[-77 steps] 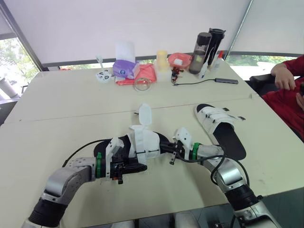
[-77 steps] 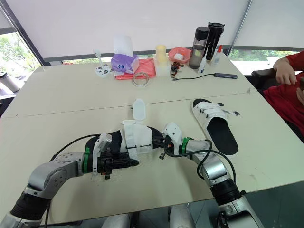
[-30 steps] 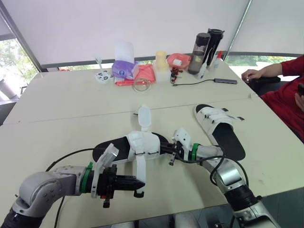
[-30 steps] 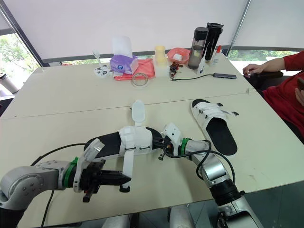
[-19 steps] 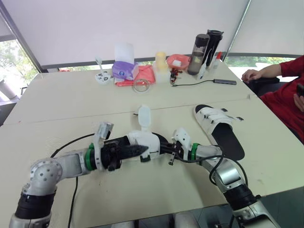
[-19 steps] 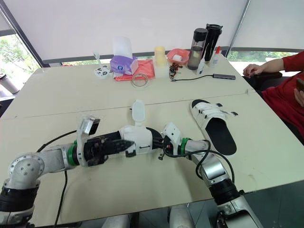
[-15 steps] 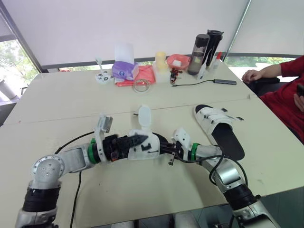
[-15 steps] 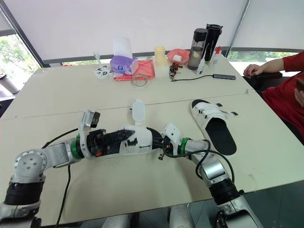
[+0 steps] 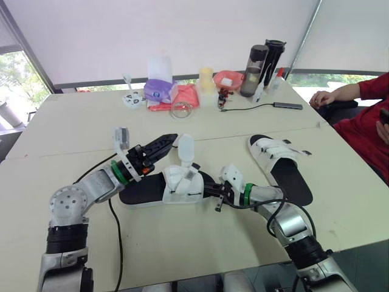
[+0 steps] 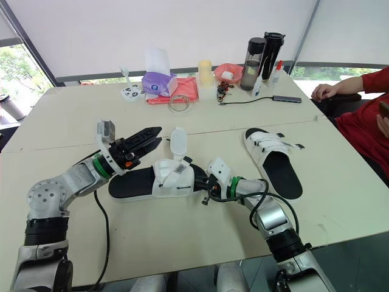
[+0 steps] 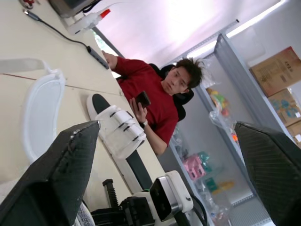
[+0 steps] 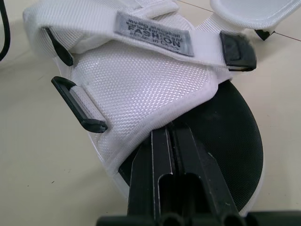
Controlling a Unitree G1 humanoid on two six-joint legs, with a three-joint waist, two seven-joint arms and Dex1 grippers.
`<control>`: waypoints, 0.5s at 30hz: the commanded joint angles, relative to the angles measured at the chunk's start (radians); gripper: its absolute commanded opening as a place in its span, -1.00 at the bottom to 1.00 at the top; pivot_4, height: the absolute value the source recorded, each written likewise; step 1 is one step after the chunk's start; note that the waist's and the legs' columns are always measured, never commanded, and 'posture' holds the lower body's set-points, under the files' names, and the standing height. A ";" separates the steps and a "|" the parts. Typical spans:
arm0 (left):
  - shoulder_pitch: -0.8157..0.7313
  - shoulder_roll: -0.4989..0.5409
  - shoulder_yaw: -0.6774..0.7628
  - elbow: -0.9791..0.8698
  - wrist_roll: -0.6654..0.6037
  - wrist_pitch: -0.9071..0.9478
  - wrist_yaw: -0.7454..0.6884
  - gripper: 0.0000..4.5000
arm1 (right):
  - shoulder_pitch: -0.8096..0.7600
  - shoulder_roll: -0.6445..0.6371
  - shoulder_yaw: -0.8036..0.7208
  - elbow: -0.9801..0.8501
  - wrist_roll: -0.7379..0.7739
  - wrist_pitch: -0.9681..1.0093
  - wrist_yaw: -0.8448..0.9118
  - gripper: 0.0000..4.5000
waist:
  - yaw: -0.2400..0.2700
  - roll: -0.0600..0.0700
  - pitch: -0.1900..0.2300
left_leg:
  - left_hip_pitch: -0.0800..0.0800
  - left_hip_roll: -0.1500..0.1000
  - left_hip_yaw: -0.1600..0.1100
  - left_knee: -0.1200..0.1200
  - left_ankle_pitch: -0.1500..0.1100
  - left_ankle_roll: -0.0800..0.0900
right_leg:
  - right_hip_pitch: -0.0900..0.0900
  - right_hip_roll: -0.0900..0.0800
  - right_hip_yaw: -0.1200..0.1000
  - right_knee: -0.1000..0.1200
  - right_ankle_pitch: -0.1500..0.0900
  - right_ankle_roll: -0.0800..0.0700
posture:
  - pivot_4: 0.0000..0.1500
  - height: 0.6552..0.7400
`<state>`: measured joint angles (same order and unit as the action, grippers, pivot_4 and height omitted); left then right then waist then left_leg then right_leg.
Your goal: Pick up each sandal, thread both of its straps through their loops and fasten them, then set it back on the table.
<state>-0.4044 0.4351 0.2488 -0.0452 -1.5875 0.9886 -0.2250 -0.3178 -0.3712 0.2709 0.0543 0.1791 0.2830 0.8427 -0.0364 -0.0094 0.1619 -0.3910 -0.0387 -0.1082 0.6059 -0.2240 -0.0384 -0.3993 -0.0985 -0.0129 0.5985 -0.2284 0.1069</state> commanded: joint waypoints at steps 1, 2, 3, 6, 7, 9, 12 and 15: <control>-0.008 0.053 0.007 -0.057 0.069 0.003 -0.099 0.97 | 0.056 -0.007 0.072 0.107 -0.063 0.056 -0.001 -1.00 | -0.001 0.000 0.000 | 0.000 0.000 0.000 0.000 0.000 0.000 | 0.000 0.000 0.000 0.000 0.000 0.000 | 1.00 1.00; -0.012 0.075 -0.013 -0.068 0.115 0.005 -0.141 0.97 | 0.056 -0.007 0.072 0.107 -0.063 0.056 -0.001 -1.00 | -0.001 0.000 0.000 | 0.000 0.000 0.000 0.000 0.000 0.000 | 0.000 0.000 0.000 0.000 0.000 0.000 | 1.00 1.00; -0.019 0.102 -0.042 -0.083 0.173 -0.001 -0.193 0.97 | 0.055 -0.007 0.072 0.108 -0.063 0.056 0.000 -1.00 | -0.001 0.000 0.000 | 0.000 0.000 0.000 0.000 0.000 0.000 | 0.000 0.000 0.000 0.000 0.000 0.000 | 1.00 1.00; -0.072 0.190 -0.156 -0.071 0.380 -0.040 -0.345 0.97 | 0.050 -0.006 0.074 0.112 -0.064 0.055 0.002 -1.00 | 0.000 0.000 0.000 | 0.000 0.000 0.001 0.000 -0.001 -0.001 | -0.001 0.000 0.000 -0.001 0.000 0.000 | 1.00 1.00; -0.081 0.198 -0.170 -0.063 0.413 -0.049 -0.373 0.97 | 0.050 -0.006 0.074 0.112 -0.064 0.054 0.002 -1.00 | -0.001 0.000 0.000 | 0.000 0.000 0.002 0.000 -0.001 -0.002 | -0.003 0.000 0.000 -0.001 0.000 0.000 | 1.00 1.00; -0.114 0.213 -0.202 -0.029 0.479 -0.058 -0.439 0.97 | 0.045 -0.003 0.074 0.119 -0.064 0.053 0.003 -1.00 | -0.003 0.000 0.000 | -0.001 0.000 0.002 0.000 -0.002 -0.003 | -0.003 0.000 0.001 -0.002 0.000 0.000 | 1.00 1.00; -0.222 0.254 -0.330 0.052 0.661 -0.114 -0.601 0.97 | 0.035 0.002 0.076 0.131 -0.066 0.048 0.004 -1.00 | -0.004 0.000 0.000 | -0.001 0.001 0.003 -0.001 -0.002 -0.004 | -0.004 0.000 0.001 -0.003 0.000 0.000 | 1.00 1.00; -0.349 0.264 -0.451 0.154 0.804 -0.130 -0.724 0.97 | 0.032 0.009 0.074 0.137 -0.067 0.045 0.000 -1.00 | -0.004 -0.001 0.000 | -0.002 0.000 0.002 -0.001 -0.001 -0.002 | -0.005 0.001 0.001 -0.002 0.000 -0.001 | 1.00 1.00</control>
<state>-0.7174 0.6884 -0.1680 0.0944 -0.8451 0.8818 -0.8836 -0.3325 -0.3639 0.2722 0.0731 0.1792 0.2764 0.8509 -0.0408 -0.0102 0.1618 -0.3931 -0.0382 -0.1055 0.6052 -0.2251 -0.0401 -0.4034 -0.0969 -0.0116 0.5968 -0.2282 0.1063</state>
